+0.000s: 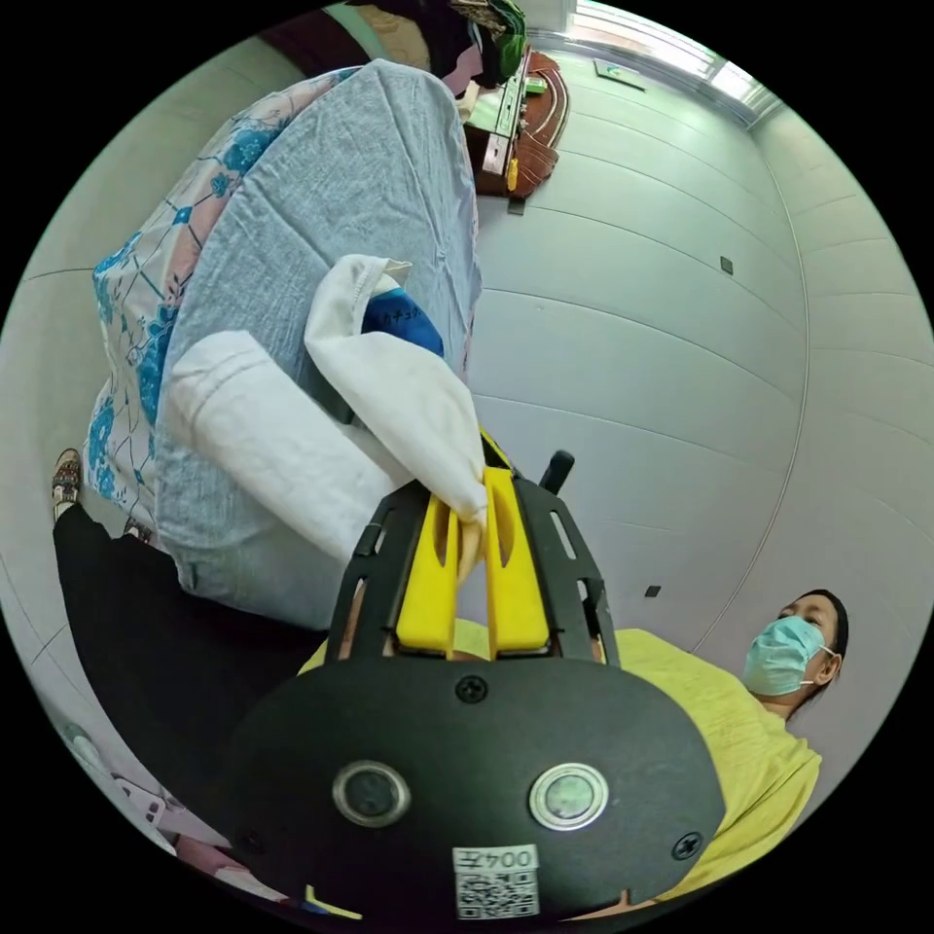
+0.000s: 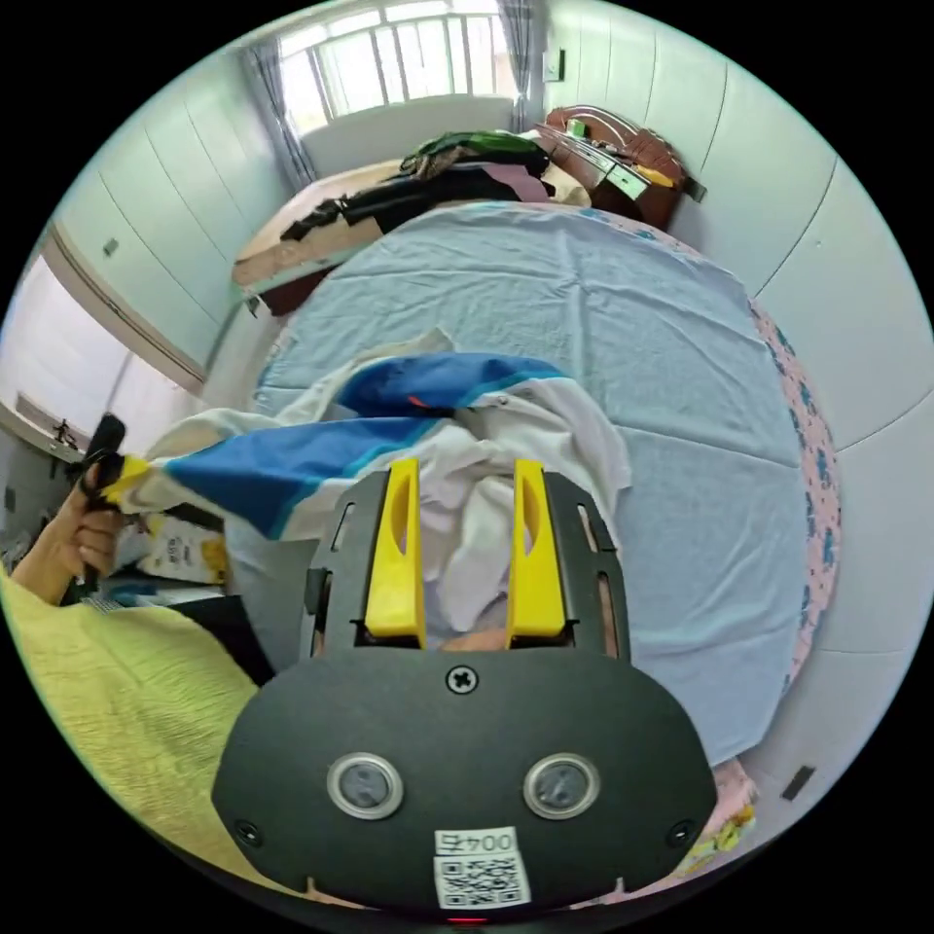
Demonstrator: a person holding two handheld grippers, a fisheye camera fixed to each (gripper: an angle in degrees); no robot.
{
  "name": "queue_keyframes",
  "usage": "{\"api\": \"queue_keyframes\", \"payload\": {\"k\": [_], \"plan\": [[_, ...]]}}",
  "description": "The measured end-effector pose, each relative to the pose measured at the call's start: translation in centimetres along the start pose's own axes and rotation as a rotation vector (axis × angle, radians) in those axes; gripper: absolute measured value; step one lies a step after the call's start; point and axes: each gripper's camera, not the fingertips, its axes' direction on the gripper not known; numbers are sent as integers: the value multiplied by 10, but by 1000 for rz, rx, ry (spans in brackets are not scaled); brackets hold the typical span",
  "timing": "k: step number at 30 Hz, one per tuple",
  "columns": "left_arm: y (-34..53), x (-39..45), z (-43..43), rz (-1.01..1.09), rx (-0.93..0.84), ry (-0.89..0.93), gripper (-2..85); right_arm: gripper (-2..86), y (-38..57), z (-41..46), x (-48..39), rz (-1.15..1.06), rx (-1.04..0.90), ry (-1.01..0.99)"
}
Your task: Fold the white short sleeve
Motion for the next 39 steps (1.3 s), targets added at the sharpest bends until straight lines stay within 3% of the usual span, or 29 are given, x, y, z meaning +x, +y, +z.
{"api": "queue_keyframes", "payload": {"k": [5,9,14,20,25,31,37,39], "plan": [[9,3,14,19,-60,-90,61,149,-71,61,-5,-193,-186,261],[10,29,29,105,-115,-205,60,36,-106,86,-9,-281,-298,301],[0,110,46,363,-201,-353,59,27,-97,-33,56,-53,-24,106],[-12,181,54,587,-303,-431,51,34,35,-212,125,107,241,-27],[-21,120,93,487,-398,-543,34,38,158,-230,125,239,231,-66],[10,-10,171,346,-509,-754,33,57,270,-129,104,506,45,-282],[58,-32,215,470,-542,-966,75,64,299,-157,115,568,117,-370],[75,-27,218,550,-550,-1114,96,63,291,-179,129,549,162,-362]]}}
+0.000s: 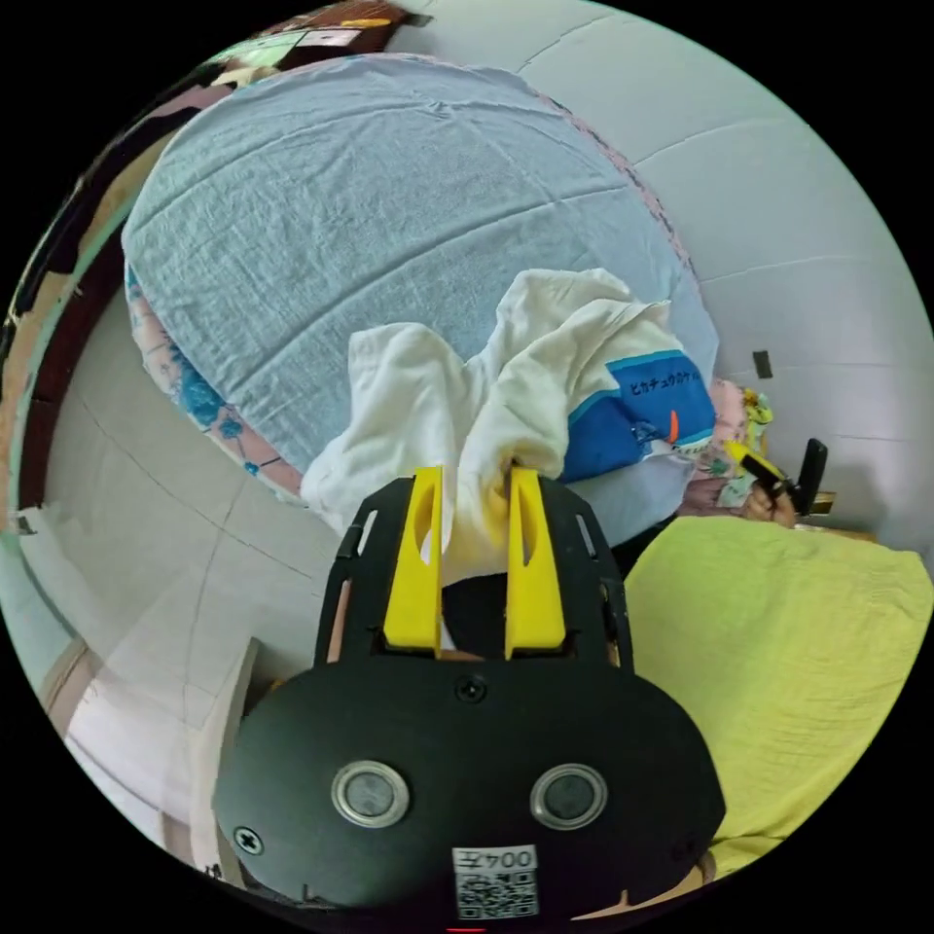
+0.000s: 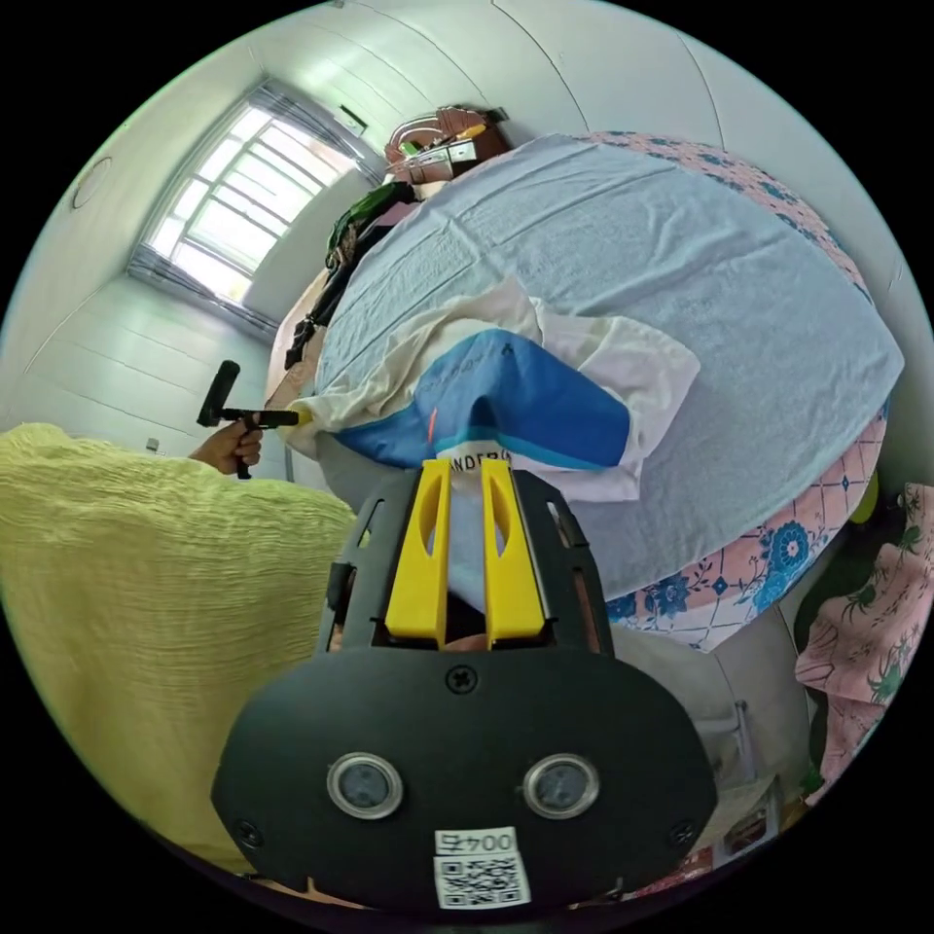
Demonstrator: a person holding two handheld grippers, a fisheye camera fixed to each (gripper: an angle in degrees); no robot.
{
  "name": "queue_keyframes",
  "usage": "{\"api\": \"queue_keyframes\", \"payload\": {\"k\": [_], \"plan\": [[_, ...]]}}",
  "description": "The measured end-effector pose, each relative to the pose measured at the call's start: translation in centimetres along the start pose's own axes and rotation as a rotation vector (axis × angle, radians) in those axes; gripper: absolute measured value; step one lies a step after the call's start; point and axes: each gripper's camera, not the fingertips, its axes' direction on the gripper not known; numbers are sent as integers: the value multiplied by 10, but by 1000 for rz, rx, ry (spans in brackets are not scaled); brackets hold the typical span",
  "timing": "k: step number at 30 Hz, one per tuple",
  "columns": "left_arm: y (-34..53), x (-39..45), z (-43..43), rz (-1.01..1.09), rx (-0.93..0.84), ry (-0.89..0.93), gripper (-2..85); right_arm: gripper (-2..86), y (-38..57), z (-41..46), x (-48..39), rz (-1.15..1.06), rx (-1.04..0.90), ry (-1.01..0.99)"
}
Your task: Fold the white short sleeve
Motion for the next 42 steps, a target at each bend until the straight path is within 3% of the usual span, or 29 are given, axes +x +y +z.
{"api": "queue_keyframes", "payload": {"k": [6,8,11,15,18,21,23,27,30,35,38,40,42], "plan": [[31,47,-4,158,12,-375,97,64,-46,-16,-1,10,54,53],[40,75,-7,263,105,-400,87,62,-60,-6,4,65,13,85],[46,140,5,497,247,-295,79,53,-77,17,7,84,-70,166],[23,224,99,713,134,-403,95,52,-91,39,1,51,-141,256],[3,233,165,673,0,-490,121,52,-98,46,-2,34,-160,292],[0,221,193,644,-62,-530,87,50,-108,53,-4,19,-195,313],[-1,213,185,641,-25,-490,53,46,-115,56,-6,2,-217,337],[-42,163,145,513,-16,-198,29,40,-133,62,-5,-5,-257,358],[-76,96,121,302,56,-99,30,39,-144,65,-3,19,-271,351],[-93,29,129,173,66,-66,52,39,-157,65,-4,27,-288,350],[-79,19,120,178,154,-51,70,39,-165,66,-5,35,-303,344],[-63,34,116,277,218,-62,76,39,-171,66,-5,48,-310,336],[-42,83,124,502,240,-102,88,38,-177,67,-5,62,-316,331]]}}
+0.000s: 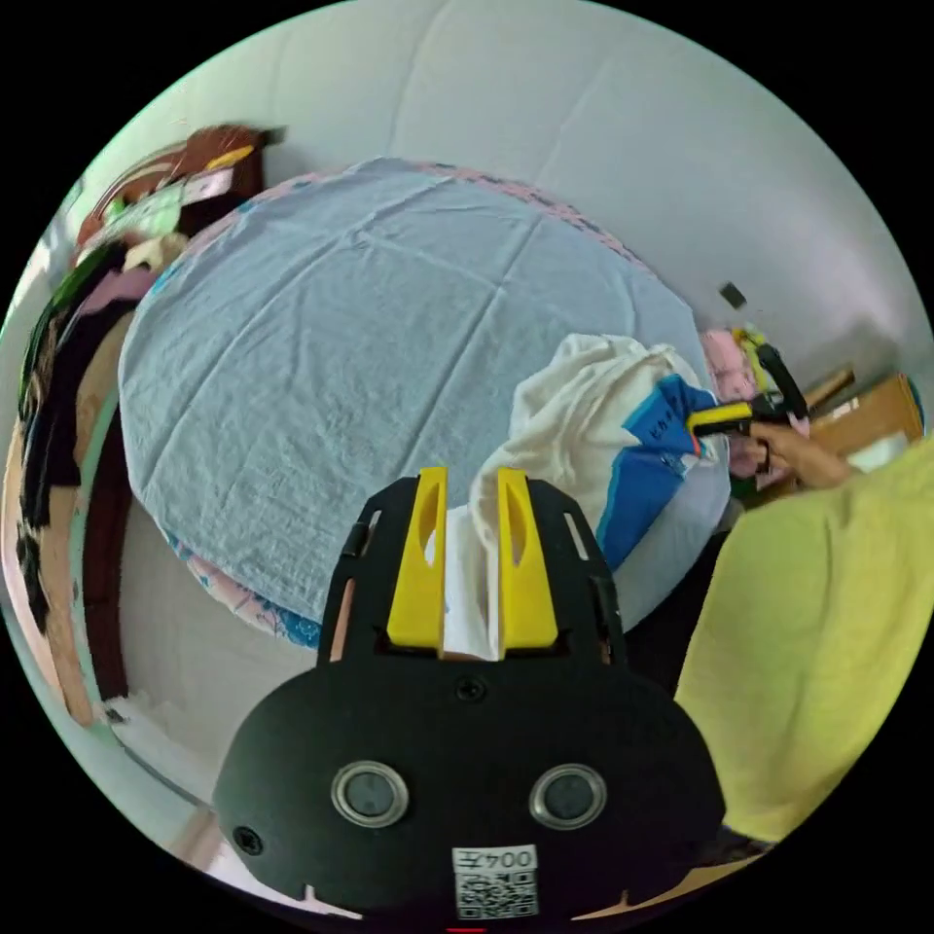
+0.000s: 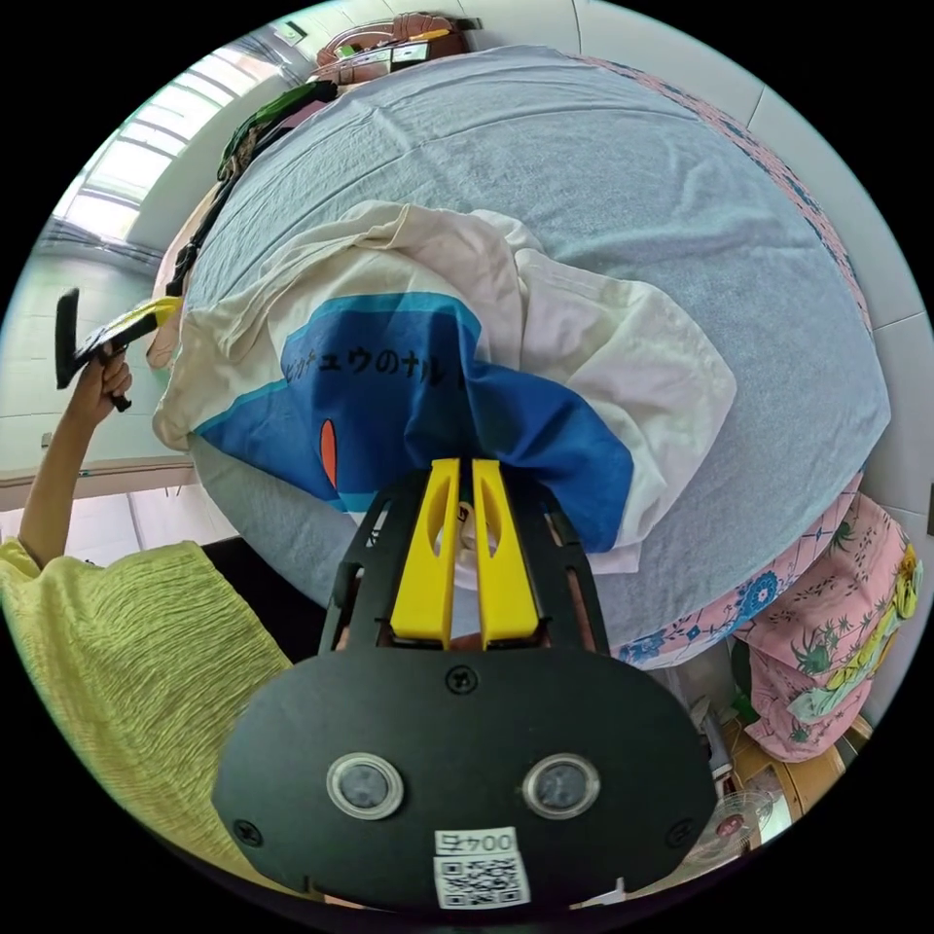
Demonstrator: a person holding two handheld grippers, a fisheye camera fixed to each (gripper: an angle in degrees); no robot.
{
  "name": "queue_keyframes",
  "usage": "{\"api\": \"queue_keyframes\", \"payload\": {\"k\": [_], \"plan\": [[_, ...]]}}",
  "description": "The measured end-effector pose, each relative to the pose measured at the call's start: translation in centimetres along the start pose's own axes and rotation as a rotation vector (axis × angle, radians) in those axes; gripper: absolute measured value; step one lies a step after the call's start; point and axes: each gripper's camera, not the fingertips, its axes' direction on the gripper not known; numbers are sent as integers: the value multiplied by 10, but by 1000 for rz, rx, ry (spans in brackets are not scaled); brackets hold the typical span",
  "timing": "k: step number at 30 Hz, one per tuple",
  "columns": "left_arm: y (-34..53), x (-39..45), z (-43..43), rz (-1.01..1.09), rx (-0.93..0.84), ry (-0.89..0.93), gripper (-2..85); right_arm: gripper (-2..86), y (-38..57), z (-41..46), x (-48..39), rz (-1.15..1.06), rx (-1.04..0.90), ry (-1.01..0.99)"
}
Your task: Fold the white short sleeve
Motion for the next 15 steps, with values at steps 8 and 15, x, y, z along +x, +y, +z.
{"api": "queue_keyframes", "payload": {"k": [8,15], "plan": [[-5,136,89,594,-158,-264,120,30,-9,-5,-12,14,-12,17],[0,135,143,757,-281,-335,117,34,-10,-8,-28,8,-9,33]]}}
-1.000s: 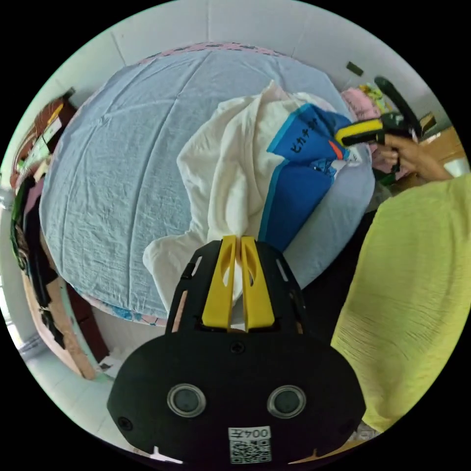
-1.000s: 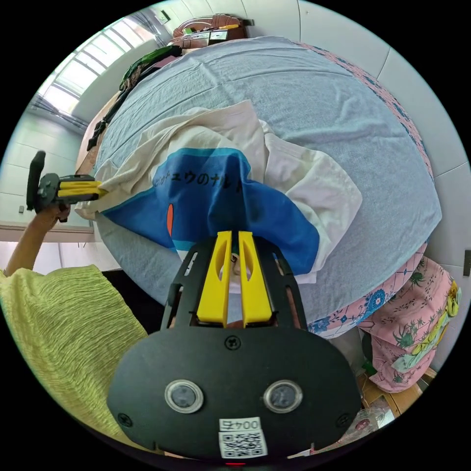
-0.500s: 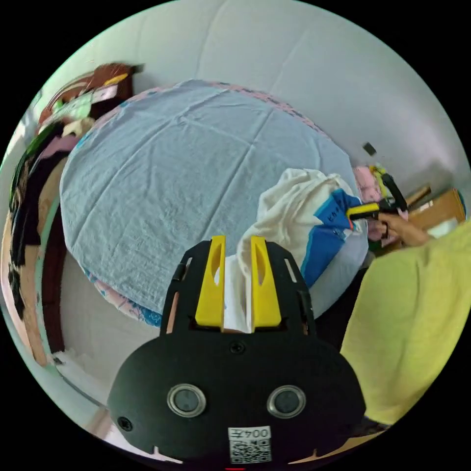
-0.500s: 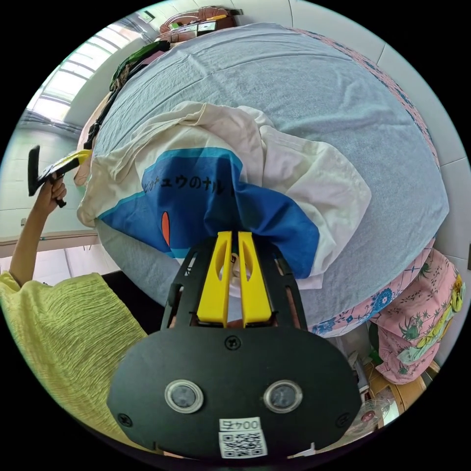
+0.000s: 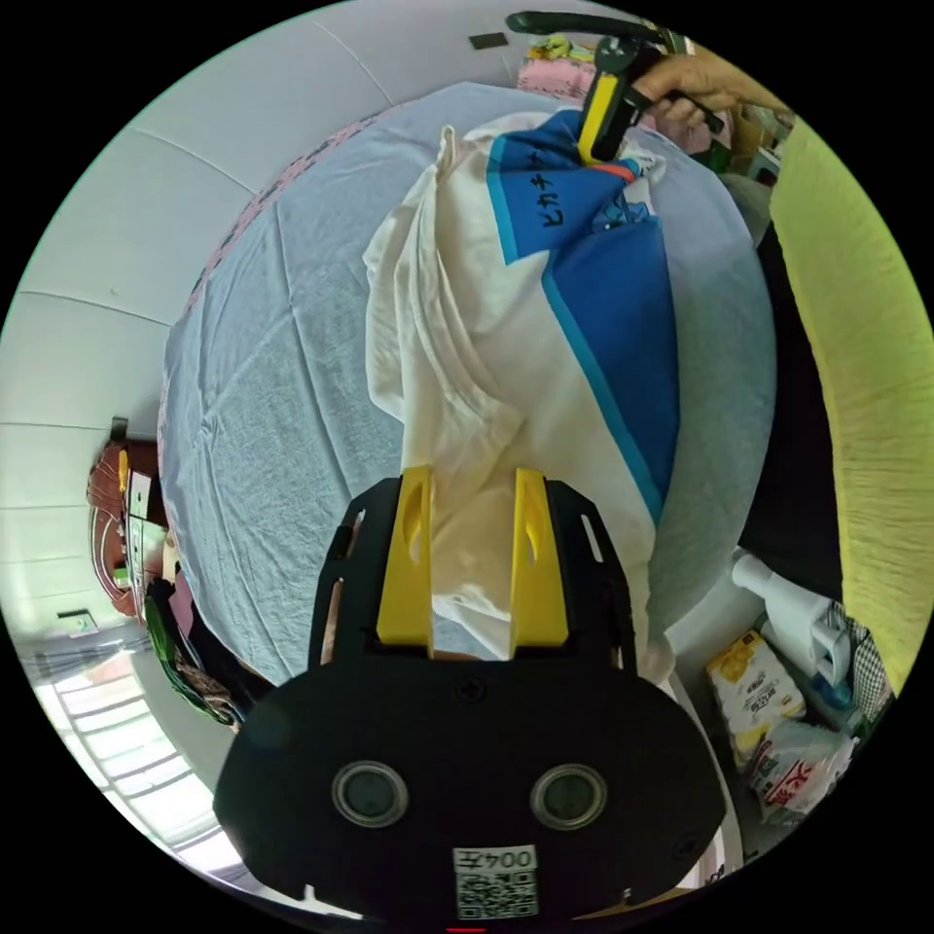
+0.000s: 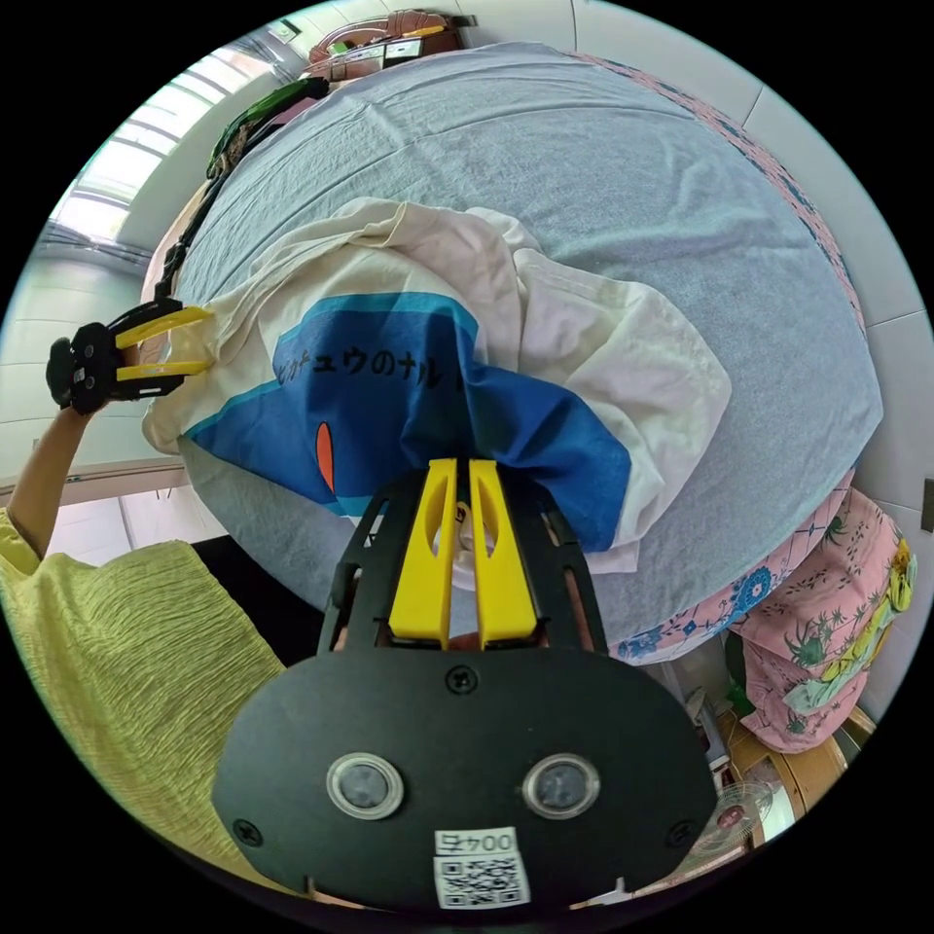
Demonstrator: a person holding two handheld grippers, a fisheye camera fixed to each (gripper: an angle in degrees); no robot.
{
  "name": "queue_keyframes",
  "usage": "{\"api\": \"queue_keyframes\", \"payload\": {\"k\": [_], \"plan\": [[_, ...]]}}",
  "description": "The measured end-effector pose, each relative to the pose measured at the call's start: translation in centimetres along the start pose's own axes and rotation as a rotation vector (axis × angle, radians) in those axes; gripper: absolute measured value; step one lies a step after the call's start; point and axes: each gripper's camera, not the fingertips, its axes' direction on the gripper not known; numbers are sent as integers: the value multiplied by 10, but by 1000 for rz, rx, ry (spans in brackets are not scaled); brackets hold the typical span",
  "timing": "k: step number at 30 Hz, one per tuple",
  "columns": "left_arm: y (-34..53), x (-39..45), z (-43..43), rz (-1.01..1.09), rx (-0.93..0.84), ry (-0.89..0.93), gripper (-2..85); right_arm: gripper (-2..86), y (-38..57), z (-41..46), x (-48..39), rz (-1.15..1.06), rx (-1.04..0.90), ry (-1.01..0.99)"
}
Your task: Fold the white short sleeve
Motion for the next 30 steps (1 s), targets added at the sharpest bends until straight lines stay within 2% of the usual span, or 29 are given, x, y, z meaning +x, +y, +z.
{"api": "queue_keyframes", "payload": {"k": [11,17,22,25,28,30], "plan": [[9,-60,13,-252,89,105,71,37,11,-4,-28,-1,9,3],[3,-41,27,-136,35,98,73,38,25,-5,-39,11,14,-35],[12,-65,18,-301,74,84,33,35,41,-6,-44,68,27,-74],[24,-95,-30,-461,206,144,21,29,55,-8,-49,65,38,-94],[43,-118,-102,-589,425,241,16,22,80,-24,-55,48,99,-111],[56,-126,-155,-662,564,297,14,39,111,-56,-65,22,277,-113]]}}
